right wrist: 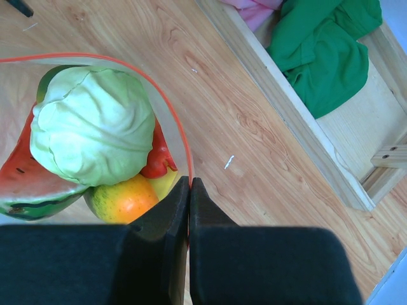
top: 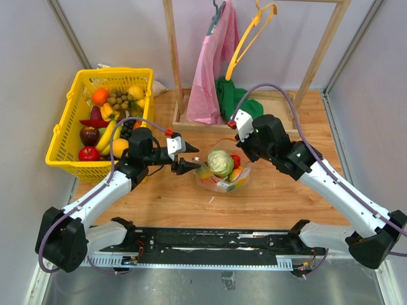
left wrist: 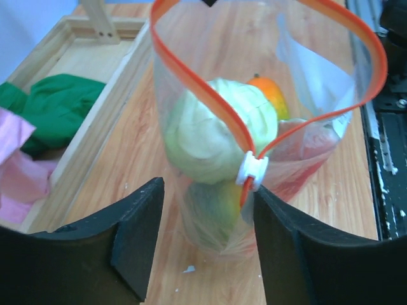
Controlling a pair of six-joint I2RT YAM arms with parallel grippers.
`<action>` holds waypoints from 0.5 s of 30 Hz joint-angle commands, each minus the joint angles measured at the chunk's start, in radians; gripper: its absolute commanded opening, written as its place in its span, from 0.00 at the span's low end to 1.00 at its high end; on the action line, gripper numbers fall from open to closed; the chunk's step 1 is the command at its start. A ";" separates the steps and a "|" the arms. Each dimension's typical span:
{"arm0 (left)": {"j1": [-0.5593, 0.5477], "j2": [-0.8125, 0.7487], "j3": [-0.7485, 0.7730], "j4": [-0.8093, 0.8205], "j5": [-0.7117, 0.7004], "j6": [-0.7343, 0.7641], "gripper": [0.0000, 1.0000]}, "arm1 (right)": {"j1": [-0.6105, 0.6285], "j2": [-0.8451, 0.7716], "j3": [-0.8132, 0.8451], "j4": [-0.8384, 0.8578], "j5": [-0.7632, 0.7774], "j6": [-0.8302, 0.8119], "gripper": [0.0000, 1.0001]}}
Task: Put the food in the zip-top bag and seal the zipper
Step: Zip the zipper food storage bag at the center of the board.
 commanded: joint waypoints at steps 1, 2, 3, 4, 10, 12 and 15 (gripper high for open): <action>0.007 0.020 0.028 0.022 0.121 0.036 0.56 | -0.010 -0.018 0.013 0.024 -0.001 -0.011 0.01; 0.008 0.021 0.026 0.023 0.128 0.037 0.51 | -0.010 -0.017 0.013 0.025 0.002 -0.011 0.01; 0.008 0.019 0.024 0.025 0.130 0.036 0.41 | -0.011 -0.017 0.013 0.027 0.005 -0.011 0.01; 0.008 0.017 0.022 0.029 0.129 0.034 0.33 | -0.010 -0.017 0.011 0.028 0.008 -0.009 0.01; 0.008 -0.004 0.036 0.011 0.112 -0.005 0.00 | -0.010 -0.020 0.011 0.031 0.014 -0.007 0.07; 0.008 -0.022 0.037 0.005 0.076 -0.054 0.00 | -0.010 -0.027 0.011 0.033 0.006 -0.011 0.14; 0.008 -0.053 0.046 -0.029 0.026 -0.123 0.00 | -0.010 -0.043 0.009 0.047 -0.038 -0.021 0.28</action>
